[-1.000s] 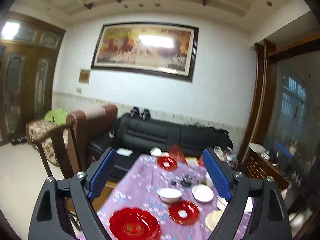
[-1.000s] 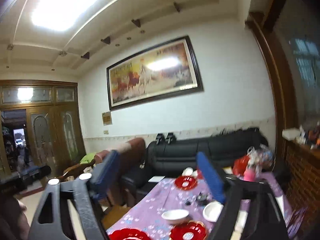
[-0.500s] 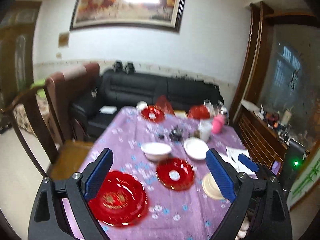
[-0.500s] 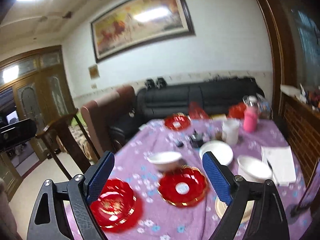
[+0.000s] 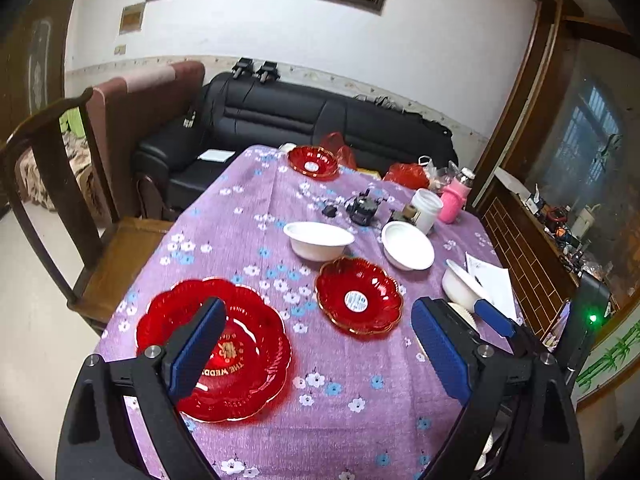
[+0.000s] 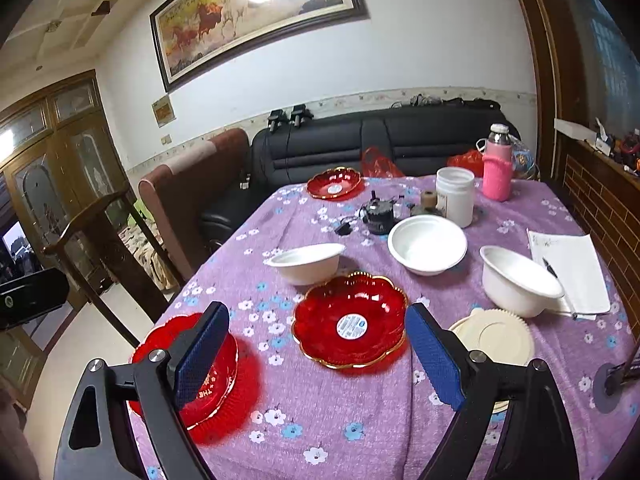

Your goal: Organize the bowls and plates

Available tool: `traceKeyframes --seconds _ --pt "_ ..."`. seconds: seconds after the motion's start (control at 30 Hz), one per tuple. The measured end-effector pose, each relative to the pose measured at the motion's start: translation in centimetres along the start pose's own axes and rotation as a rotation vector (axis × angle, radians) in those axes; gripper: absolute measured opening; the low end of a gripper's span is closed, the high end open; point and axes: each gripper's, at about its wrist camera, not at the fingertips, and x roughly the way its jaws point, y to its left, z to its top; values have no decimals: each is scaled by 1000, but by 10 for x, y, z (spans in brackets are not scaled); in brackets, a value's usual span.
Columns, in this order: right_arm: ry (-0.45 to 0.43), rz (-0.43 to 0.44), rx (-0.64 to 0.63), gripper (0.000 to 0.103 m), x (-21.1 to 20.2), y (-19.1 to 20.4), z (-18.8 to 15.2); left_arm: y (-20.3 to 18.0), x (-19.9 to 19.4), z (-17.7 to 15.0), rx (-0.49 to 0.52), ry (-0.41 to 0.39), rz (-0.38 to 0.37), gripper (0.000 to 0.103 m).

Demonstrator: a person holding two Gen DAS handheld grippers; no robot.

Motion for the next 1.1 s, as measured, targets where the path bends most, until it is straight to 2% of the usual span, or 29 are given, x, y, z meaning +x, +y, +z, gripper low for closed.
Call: traceKeyframes --seconds 0.9,1.1 --pt "64 -69 83 93 47 -59 -19 -27 87 -25 37 197 7 93" --pt "57 -101 99 93 63 -79 -20 -18 101 -23 7 218 16 93"
